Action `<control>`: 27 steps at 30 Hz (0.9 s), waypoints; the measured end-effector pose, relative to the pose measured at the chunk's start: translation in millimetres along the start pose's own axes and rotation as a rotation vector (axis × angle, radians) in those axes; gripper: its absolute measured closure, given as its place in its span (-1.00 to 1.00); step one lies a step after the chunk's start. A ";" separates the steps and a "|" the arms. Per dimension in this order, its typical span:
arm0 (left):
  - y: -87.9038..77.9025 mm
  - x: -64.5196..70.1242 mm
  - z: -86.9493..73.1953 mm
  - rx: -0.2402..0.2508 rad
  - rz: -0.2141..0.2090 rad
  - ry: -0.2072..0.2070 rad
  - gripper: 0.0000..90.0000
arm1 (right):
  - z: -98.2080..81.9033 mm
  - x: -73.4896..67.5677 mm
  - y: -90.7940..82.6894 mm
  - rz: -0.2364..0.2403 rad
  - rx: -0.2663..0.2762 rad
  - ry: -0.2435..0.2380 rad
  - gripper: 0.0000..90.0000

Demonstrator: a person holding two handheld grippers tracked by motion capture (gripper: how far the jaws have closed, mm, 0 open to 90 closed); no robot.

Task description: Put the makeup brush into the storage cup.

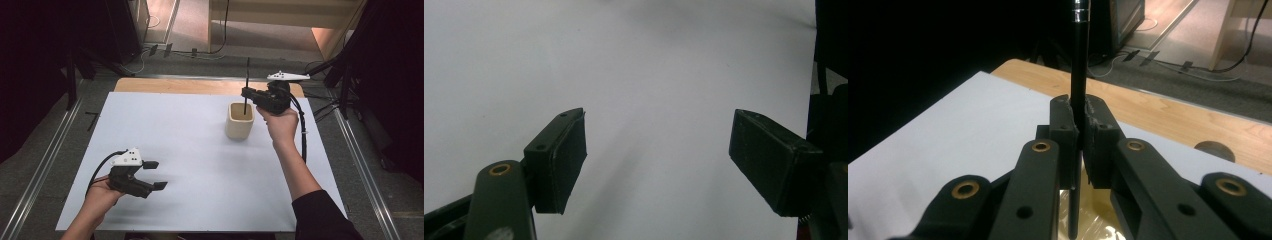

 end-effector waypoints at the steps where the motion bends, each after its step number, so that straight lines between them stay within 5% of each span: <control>1: -0.1 0.0 0.0 0.001 0.000 -0.001 -0.48 | 0.1 1.2 0.9 -0.009 0.005 0.005 0.91; 18: 0.2 1.5 0.5 0.006 -0.019 0.000 -0.48 | -4.5 10.4 17.8 -0.077 0.061 -0.034 0.91; 27: -0.4 0.9 0.1 0.005 -0.020 -0.001 -0.48 | -17.7 16.4 28.8 -0.080 0.062 -0.005 0.91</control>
Point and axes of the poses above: each handheld gripper's, and its own axes: y roughly forward along the jaws, z roughly out of its top, x roughly to its right, the point moved 6 cm from there along y, roughly forward along the jaws, and after that the axes turned 8 degrees about y, right-handed, at the moved point
